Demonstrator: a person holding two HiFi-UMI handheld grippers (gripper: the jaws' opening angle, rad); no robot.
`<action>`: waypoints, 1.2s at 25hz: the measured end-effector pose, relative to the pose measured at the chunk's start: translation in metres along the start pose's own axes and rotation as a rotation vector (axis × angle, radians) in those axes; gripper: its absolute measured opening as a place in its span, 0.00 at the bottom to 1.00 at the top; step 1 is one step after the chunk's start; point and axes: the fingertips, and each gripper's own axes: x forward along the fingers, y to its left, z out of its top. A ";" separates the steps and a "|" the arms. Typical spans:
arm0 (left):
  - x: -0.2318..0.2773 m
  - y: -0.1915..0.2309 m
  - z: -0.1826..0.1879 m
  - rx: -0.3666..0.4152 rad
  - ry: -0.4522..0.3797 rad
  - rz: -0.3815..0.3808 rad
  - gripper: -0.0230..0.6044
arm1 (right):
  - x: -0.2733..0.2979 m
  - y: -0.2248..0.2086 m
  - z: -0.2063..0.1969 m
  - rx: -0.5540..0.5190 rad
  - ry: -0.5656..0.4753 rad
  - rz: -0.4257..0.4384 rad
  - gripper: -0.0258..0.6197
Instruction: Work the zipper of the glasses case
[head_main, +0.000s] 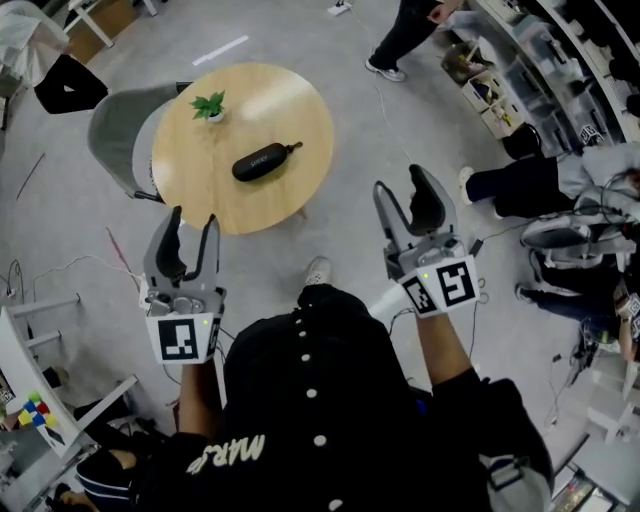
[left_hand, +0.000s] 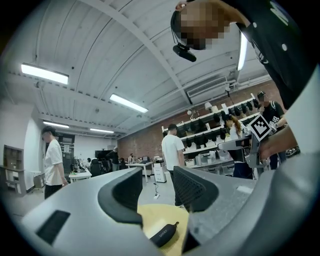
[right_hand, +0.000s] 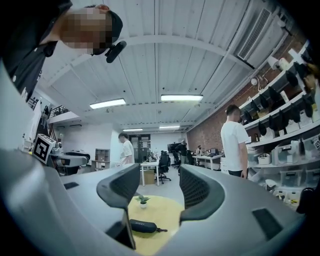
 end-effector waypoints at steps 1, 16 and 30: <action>0.005 -0.002 0.001 -0.001 -0.007 -0.004 0.33 | 0.005 -0.005 -0.001 0.002 0.000 0.008 0.41; 0.049 0.008 -0.020 0.020 0.023 -0.044 0.33 | 0.071 -0.028 -0.034 0.037 0.047 0.084 0.40; 0.113 0.088 -0.038 0.069 -0.023 -0.222 0.33 | 0.146 -0.012 -0.028 -0.015 0.052 -0.055 0.40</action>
